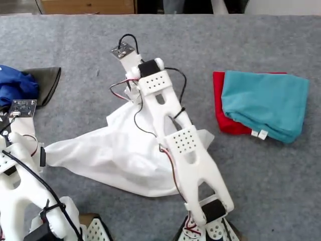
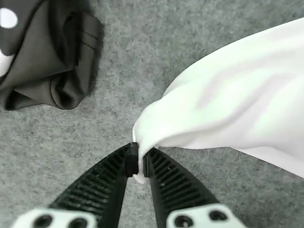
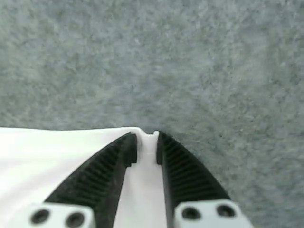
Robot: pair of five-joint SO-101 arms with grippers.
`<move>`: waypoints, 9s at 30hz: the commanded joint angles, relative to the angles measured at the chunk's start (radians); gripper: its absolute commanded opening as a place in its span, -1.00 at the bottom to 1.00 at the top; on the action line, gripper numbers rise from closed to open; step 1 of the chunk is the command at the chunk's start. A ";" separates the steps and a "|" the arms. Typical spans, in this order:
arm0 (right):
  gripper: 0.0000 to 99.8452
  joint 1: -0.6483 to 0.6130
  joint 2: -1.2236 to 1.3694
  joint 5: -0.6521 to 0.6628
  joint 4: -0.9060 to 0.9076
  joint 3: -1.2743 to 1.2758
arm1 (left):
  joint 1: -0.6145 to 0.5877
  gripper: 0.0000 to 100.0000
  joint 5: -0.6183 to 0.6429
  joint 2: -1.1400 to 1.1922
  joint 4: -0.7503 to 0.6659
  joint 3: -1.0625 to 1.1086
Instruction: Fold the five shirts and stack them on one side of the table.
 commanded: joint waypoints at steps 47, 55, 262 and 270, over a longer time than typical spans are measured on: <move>-0.97 0.437 -0.541 0.089 0.132 -0.157 | 0.490 -0.45 0.744 0.476 -0.334 -0.593; -0.97 0.437 -0.541 0.123 0.132 -0.153 | 0.555 -0.62 0.735 0.767 -0.252 -0.739; -0.97 0.390 -1.086 -0.005 -0.457 0.803 | 0.354 -0.94 0.460 0.288 -0.423 -0.499; -0.97 0.417 -1.015 -0.002 -0.353 0.992 | 0.363 -0.94 0.459 0.141 -0.446 -0.225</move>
